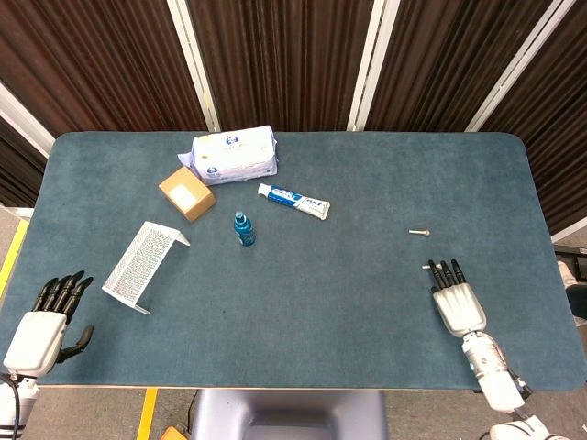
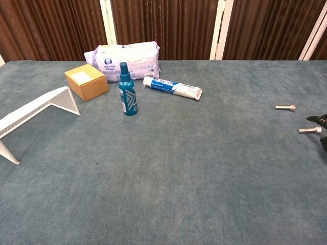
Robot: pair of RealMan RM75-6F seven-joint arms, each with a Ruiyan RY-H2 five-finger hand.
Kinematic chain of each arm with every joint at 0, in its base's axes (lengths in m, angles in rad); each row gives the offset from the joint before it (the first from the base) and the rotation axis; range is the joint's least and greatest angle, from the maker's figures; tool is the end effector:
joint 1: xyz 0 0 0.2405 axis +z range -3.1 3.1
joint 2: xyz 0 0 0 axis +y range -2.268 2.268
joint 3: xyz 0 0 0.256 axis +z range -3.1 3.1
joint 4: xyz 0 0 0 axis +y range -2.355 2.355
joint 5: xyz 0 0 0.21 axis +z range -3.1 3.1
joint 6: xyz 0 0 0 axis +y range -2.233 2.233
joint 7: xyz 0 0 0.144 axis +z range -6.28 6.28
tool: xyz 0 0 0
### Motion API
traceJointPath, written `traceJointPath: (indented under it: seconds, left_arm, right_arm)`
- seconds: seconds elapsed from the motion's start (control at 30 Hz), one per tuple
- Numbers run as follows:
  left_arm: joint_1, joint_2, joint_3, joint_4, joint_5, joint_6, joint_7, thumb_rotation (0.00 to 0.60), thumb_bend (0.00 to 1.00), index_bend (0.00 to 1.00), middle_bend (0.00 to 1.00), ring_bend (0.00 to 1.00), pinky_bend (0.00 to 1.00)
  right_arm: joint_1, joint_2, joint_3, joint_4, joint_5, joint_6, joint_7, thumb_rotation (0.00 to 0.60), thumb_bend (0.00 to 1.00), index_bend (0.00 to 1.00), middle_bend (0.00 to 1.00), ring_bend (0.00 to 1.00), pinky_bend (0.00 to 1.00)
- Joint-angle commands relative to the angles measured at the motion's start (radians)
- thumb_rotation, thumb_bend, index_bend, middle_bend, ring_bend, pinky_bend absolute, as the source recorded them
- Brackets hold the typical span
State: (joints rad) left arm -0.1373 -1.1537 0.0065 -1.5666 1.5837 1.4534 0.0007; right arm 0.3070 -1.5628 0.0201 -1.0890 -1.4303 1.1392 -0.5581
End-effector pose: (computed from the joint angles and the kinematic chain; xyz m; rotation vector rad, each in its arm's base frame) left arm -0.3031 0.1847 0.1356 -1.5392 -0.8890 -0.9199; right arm -0.3401 -0.2485 0.0153 1.8143 -0.4918 0.3350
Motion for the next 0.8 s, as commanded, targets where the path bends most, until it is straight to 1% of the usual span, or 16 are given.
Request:
traceJointPath:
  seconds: [0.03, 0.33, 0.53, 0.7, 0.8]
  left_arm:
    - [0.000, -0.001, -0.001, 0.000, -0.001, 0.001, 0.002, 0.600, 0.44, 0.00, 0.00, 0.00, 0.04]
    - [0.000, -0.002, -0.002, 0.000, -0.005, -0.001, 0.008, 0.600, 0.46, 0.00, 0.00, 0.00, 0.04]
    - [0.000, -0.002, -0.001, 0.000, -0.004, -0.001, 0.008, 0.600, 0.45, 0.00, 0.00, 0.00, 0.04]
    - [0.000, -0.001, 0.000, -0.001, -0.004, -0.001, 0.009, 0.600, 0.46, 0.00, 0.00, 0.00, 0.04]
    - [0.001, -0.001, 0.000, -0.001, -0.004, 0.001, 0.011, 0.600, 0.45, 0.00, 0.00, 0.00, 0.04]
  right_arm:
    - [0.001, 0.000, -0.002, -0.002, 0.000, -0.001, 0.000, 0.600, 0.44, 0.61, 0.00, 0.00, 0.00]
    - [0.003, 0.000, -0.003, -0.004, 0.010, -0.004, 0.001, 0.600, 0.46, 0.65, 0.00, 0.00, 0.00]
    - [0.001, 0.010, -0.001, -0.019, 0.004, 0.017, 0.019, 0.600, 0.46, 0.68, 0.00, 0.00, 0.01]
    - [-0.004, 0.032, 0.006, -0.051, 0.005, 0.034, 0.064, 0.600, 0.46, 0.68, 0.01, 0.00, 0.02]
    - [-0.007, 0.047, 0.015, -0.073, 0.018, 0.029, 0.124, 0.600, 0.46, 0.69, 0.01, 0.00, 0.03]
